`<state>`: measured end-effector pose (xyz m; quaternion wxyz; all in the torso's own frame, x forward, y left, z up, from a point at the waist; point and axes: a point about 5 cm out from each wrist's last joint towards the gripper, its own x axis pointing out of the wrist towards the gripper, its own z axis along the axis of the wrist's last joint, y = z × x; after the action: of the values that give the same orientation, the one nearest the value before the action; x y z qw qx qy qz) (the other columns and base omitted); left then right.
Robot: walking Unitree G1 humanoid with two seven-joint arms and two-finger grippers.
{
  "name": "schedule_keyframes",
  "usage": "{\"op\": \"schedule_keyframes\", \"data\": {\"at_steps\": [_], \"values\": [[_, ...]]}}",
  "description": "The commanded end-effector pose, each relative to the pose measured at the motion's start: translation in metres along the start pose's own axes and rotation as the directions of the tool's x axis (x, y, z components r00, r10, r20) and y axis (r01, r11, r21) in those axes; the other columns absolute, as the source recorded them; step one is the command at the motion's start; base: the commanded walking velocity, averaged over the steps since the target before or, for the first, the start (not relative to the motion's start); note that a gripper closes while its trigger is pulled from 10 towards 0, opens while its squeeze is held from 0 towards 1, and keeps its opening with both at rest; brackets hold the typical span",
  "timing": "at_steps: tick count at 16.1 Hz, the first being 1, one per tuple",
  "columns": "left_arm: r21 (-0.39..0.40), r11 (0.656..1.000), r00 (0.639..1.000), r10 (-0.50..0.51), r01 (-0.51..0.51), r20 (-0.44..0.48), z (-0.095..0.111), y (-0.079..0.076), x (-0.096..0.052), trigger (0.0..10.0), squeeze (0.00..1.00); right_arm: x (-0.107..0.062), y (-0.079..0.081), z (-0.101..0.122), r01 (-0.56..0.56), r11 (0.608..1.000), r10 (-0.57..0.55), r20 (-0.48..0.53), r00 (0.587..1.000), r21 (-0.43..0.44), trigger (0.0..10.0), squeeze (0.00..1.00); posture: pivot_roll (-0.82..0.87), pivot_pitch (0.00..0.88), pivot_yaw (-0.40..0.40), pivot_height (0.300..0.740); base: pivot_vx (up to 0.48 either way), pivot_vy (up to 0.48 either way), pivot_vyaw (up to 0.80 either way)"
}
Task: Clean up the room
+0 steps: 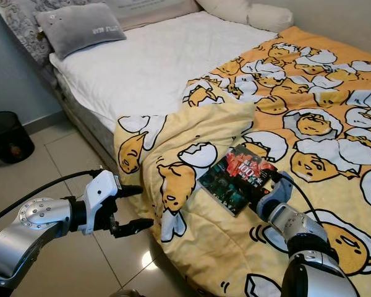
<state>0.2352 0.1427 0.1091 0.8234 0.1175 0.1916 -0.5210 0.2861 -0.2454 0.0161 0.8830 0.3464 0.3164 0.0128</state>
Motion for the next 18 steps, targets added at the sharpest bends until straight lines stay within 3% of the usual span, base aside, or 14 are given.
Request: {"op": "schedule_keyframes", "data": {"at_steps": [1,7,12,16,18], "values": [[0.022,0.999,1.0,-0.025,0.025,-0.003,0.005,-0.001,-0.001,10.0,0.7,-0.003,-0.009,-0.01,0.023,1.0,-0.023,-0.047,0.999,0.004,10.0,0.0,0.01,0.0,0.007,0.74,0.0,0.0,0.0],[0.02,0.998,0.998,-0.06,0.06,-0.021,0.006,0.001,-0.003,10.0,0.7,-0.006,-0.02,-0.03,0.081,0.997,-0.079,-0.112,0.99,0.009,10.0,0.0,0.01,0.0,0.02,0.74,0.0,0.0,0.0],[0.019,0.998,0.998,-0.064,0.065,-0.027,0.006,0.001,-0.004,10.0,0.7,-0.012,-0.027,-0.028,0.091,0.995,-0.087,-0.097,0.991,0.035,10.0,0.0,0.01,0.0,0.019,0.74,0.0,0.0,0.0],[0.016,0.997,0.997,-0.07,0.07,-0.027,0.006,0.001,-0.005,10.0,0.7,0.0,-0.008,-0.033,0.009,0.997,-0.002,-0.095,0.995,0.071,10.0,0.0,0.02,0.0,0.017,0.74,0.0,0.0,0.0],[0.018,0.997,0.997,-0.072,0.072,-0.034,0.007,0.002,-0.007,10.0,0.7,0.015,0.015,-0.037,-0.048,0.989,0.058,-0.071,0.996,0.142,10.0,0.0,0.04,0.0,0.016,0.74,0.0,0.0,0.0]]}}
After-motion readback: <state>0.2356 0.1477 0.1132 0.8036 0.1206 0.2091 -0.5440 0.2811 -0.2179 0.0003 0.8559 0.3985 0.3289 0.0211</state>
